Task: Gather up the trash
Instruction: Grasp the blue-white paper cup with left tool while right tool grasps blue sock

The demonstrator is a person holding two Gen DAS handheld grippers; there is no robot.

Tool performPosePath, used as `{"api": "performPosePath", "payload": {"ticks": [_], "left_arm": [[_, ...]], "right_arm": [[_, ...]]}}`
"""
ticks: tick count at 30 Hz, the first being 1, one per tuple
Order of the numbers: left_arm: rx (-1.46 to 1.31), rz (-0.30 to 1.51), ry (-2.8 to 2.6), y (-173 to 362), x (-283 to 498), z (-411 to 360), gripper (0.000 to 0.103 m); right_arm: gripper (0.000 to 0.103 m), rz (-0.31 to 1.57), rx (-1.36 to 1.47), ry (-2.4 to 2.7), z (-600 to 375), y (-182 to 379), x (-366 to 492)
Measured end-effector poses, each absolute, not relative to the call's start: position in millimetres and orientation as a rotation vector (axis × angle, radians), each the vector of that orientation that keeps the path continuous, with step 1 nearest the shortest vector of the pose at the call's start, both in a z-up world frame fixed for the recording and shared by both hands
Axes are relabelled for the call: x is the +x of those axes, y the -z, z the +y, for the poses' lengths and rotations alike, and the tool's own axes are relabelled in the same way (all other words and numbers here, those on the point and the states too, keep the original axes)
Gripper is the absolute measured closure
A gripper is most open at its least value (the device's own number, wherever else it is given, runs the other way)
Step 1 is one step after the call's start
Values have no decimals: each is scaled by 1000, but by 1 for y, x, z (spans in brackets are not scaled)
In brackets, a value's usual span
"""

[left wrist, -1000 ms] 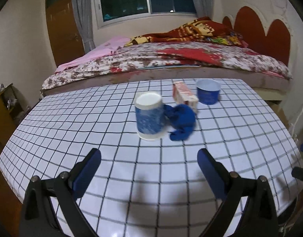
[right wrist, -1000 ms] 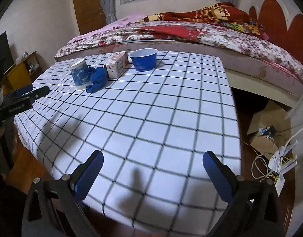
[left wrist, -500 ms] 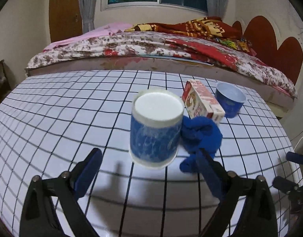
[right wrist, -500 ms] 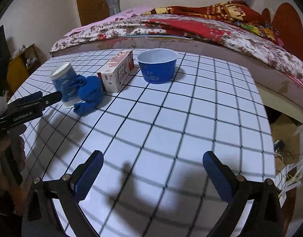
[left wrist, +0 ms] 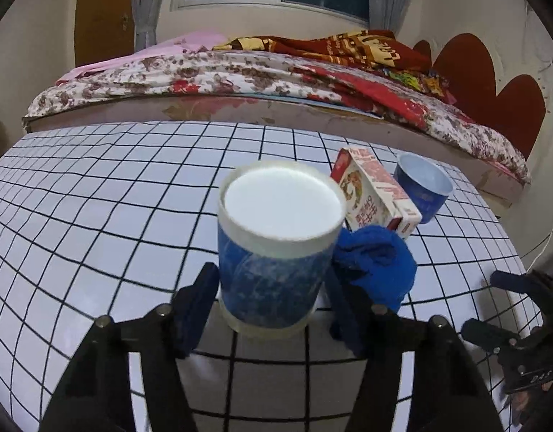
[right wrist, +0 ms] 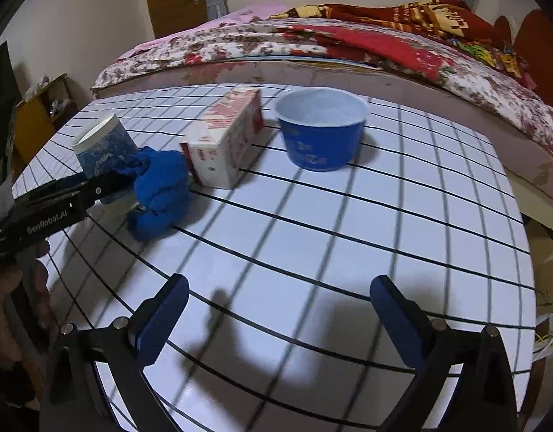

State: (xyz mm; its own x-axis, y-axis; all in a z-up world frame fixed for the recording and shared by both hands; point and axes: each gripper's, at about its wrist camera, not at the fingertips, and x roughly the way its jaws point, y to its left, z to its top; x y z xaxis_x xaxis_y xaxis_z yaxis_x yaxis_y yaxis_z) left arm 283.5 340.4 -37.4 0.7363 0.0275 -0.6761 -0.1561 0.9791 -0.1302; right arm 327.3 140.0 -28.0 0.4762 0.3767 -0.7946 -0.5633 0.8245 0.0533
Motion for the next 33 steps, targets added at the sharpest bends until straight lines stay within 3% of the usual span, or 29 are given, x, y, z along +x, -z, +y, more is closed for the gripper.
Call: {"api": "performPosePath", "payload": {"ticks": [11, 12, 13, 18, 33], "left_arm": [[-139, 743, -206, 35, 262, 376, 41], [-134, 741, -210, 35, 261, 377, 41], [-129, 739, -214, 34, 259, 378, 41], [-136, 742, -208, 34, 249, 379, 41], [-60, 695, -149, 3, 210, 318, 41]], "right_arm": [[1, 886, -155, -676, 211, 21, 335], [6, 890, -155, -674, 219, 23, 337], [19, 895, -152, -674, 225, 24, 339], [62, 938, -118, -679, 237, 34, 345], [66, 780, -160, -639, 154, -19, 276]]}}
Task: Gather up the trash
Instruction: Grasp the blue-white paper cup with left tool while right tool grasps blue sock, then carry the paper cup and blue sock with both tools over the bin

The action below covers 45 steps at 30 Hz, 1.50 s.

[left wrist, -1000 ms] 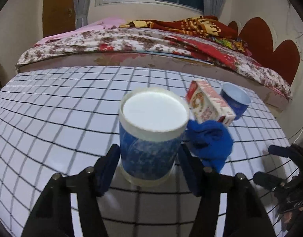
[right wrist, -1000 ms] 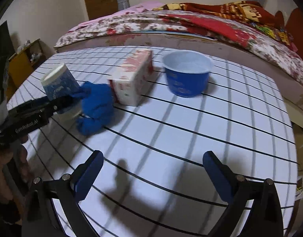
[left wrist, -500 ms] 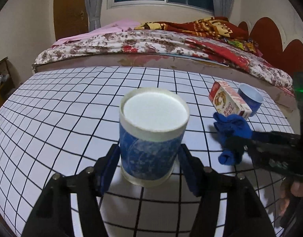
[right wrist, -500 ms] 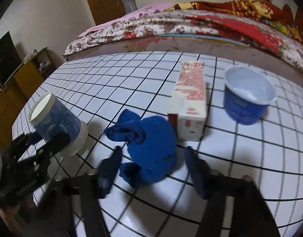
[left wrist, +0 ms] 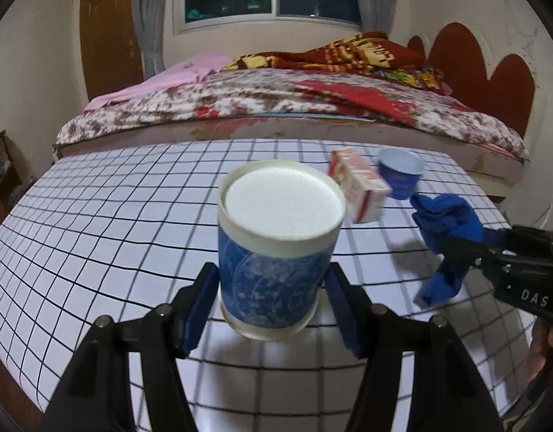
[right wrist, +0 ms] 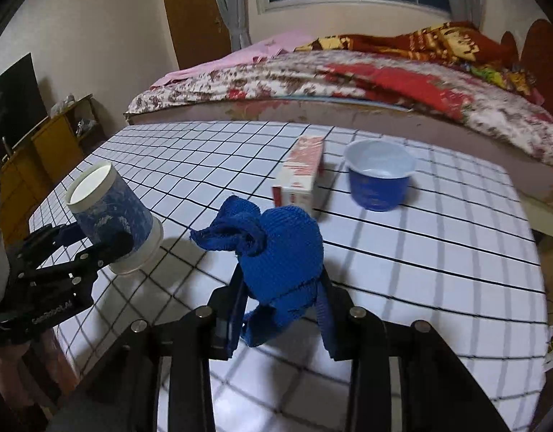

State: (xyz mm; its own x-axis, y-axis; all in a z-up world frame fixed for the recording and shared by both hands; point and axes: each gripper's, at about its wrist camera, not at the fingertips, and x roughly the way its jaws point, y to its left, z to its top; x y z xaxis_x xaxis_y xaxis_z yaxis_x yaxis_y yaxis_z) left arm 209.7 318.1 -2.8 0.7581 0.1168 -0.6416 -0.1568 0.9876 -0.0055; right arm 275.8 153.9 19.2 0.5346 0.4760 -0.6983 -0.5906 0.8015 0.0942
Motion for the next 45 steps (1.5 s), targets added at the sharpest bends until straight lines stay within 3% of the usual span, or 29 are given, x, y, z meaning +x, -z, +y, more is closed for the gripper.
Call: {"api": "performPosePath", "payload": {"ticks": [16, 45], "left_arm": [[-37, 645, -17, -25, 161, 220, 41], [55, 671, 225, -20, 116, 44, 41]], "right_arm": [[66, 670, -152, -526, 20, -70, 198], [66, 600, -35, -329, -166, -83, 105]]}}
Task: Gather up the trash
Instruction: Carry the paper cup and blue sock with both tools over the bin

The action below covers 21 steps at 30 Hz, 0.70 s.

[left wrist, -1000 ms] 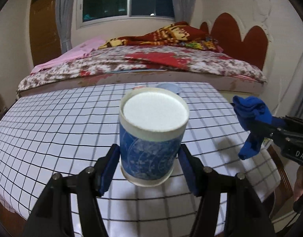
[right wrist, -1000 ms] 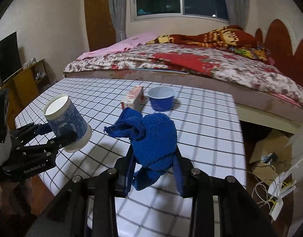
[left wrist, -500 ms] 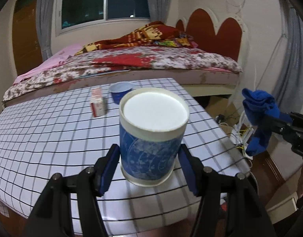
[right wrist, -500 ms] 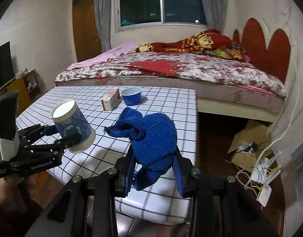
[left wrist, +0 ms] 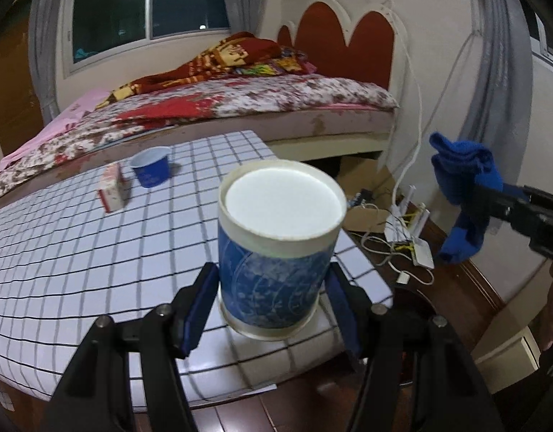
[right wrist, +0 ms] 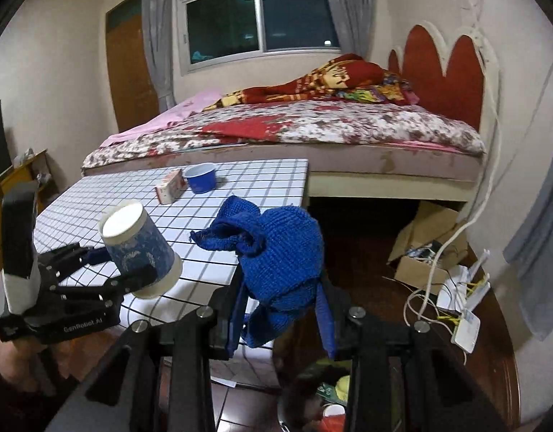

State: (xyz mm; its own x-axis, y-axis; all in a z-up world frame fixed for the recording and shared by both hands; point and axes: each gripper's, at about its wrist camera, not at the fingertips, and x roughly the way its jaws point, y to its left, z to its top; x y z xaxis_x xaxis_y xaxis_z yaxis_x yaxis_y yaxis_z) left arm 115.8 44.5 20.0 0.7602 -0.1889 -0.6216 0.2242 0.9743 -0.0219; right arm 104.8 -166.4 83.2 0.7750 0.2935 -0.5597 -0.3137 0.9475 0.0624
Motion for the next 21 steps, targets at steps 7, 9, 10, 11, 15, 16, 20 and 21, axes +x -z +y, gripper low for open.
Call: {"api": "performPosePath", "payload": {"ticks": [7, 9, 10, 11, 15, 16, 20, 21], "left_arm": [[82, 674, 291, -18, 111, 4, 41], [93, 675, 308, -17, 109, -6, 41], [95, 676, 315, -16, 108, -10, 41], [100, 678, 326, -15, 107, -16, 41], [111, 688, 355, -10, 104, -32, 41], [115, 691, 363, -9, 103, -36, 41], [130, 710, 396, -1, 100, -54, 41], [132, 714, 403, 0, 99, -57, 41]], "right_arm": [[66, 643, 1, -266, -203, -69, 104], [66, 661, 12, -254, -210, -64, 103], [66, 671, 23, -250, -216, -60, 102], [66, 675, 25, -245, -219, -58, 100], [66, 702, 26, -222, -234, -47, 93], [66, 709, 28, -216, -238, -44, 92], [66, 732, 44, -192, -258, -33, 85], [66, 735, 46, -187, -260, -31, 84]]}}
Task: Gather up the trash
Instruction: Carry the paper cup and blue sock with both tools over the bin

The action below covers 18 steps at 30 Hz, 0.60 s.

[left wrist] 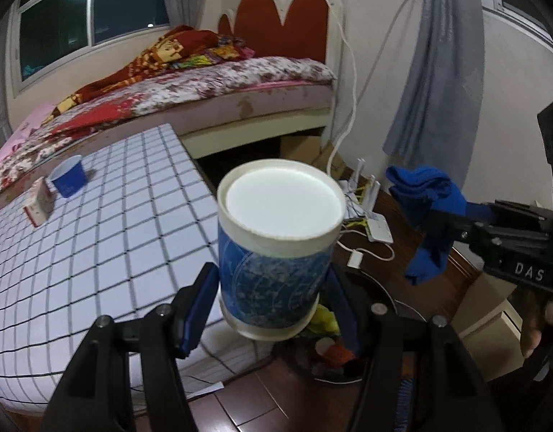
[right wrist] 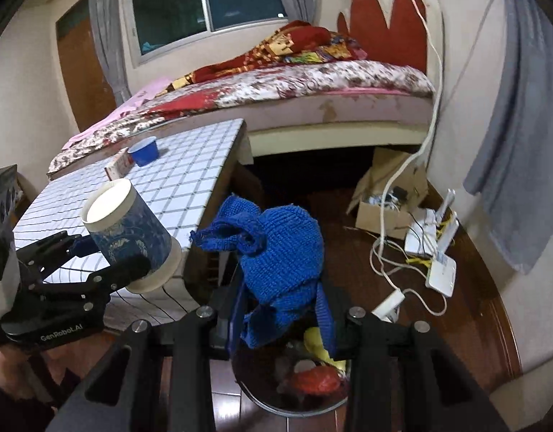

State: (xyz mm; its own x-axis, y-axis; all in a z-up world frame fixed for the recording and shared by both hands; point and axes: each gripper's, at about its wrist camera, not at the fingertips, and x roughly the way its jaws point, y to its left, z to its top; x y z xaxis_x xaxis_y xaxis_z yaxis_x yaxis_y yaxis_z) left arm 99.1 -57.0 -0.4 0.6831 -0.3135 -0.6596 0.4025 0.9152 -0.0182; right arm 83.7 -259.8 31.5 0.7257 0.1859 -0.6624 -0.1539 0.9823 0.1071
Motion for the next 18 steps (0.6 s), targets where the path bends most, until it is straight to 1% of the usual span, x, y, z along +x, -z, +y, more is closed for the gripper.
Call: {"api": "performPosePath", "payload": {"ticks": [7, 18], "left_arm": [[155, 743, 460, 14, 91, -90, 41], [143, 820, 500, 47, 87, -112, 41]], "right_arm": [[66, 772, 63, -150, -286, -15, 78], [66, 847, 37, -97, -306, 23, 79]]}}
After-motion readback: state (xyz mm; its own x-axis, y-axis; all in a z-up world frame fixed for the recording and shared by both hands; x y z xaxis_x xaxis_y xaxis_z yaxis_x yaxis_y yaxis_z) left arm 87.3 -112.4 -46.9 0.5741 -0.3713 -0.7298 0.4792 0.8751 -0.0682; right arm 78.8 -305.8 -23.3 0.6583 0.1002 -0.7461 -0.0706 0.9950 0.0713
